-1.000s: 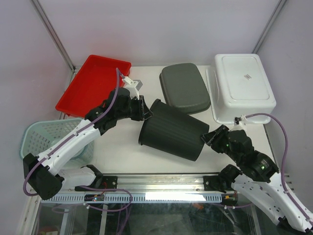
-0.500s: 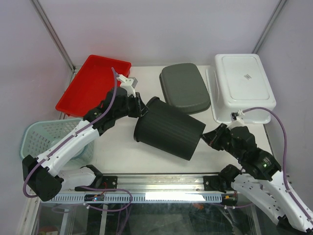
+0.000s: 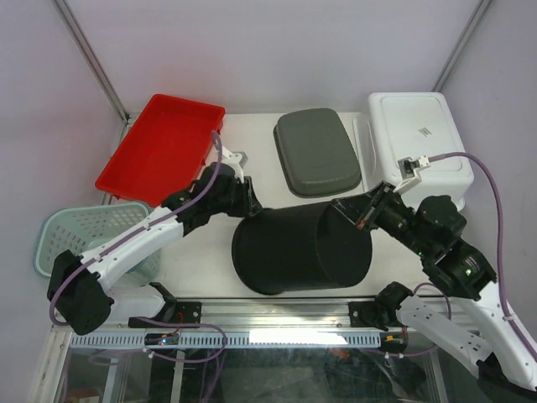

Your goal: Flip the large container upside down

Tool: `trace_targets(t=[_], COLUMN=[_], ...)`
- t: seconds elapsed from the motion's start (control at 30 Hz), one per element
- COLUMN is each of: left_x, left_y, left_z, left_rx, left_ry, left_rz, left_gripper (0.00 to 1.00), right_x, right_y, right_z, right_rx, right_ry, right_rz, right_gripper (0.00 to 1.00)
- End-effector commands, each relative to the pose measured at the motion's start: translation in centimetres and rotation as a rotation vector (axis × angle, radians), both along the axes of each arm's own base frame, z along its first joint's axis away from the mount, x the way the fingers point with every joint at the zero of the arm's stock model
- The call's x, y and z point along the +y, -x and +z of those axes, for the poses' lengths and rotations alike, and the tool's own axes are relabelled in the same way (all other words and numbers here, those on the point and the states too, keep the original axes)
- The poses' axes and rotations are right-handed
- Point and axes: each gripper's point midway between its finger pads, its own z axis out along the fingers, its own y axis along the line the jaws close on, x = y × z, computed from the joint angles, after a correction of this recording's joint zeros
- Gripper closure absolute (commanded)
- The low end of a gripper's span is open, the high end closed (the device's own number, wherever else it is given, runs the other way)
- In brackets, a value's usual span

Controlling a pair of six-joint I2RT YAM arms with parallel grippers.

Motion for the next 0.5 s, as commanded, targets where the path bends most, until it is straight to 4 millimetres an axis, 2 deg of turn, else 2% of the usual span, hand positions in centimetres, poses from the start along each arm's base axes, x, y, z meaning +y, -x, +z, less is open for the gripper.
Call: trace_targets(t=[0.0, 0.27, 0.4, 0.47], left_x=[-4.5, -6.3, -6.5, -6.5], left_y=[3.9, 4.0, 3.3, 2.9], left_z=[-1.3, -2.2, -1.8, -1.0], left_rx=[0.119, 0.138, 0.119, 0.099], left_ry=[0.095, 0.108, 0.103, 0.101], left_rz=[-0.173, -0.189, -0.175, -0.165], left_gripper=[0.68, 0.66, 0.6, 0.54], right_x=[3.6, 5.9, 6.2, 5.8], right_y=[-0.4, -1.1, -1.2, -1.3], right_z=[2.0, -0.6, -1.3, -1.2], right_rx=[-0.068, -0.014, -0.009, -0.022], right_ry=[-0.084, -0.071, -0.033, 0.006], right_rz=[0.14, 0.177, 0.171, 0.163], right_gripper=[0.97, 0.95, 0.89, 0.81])
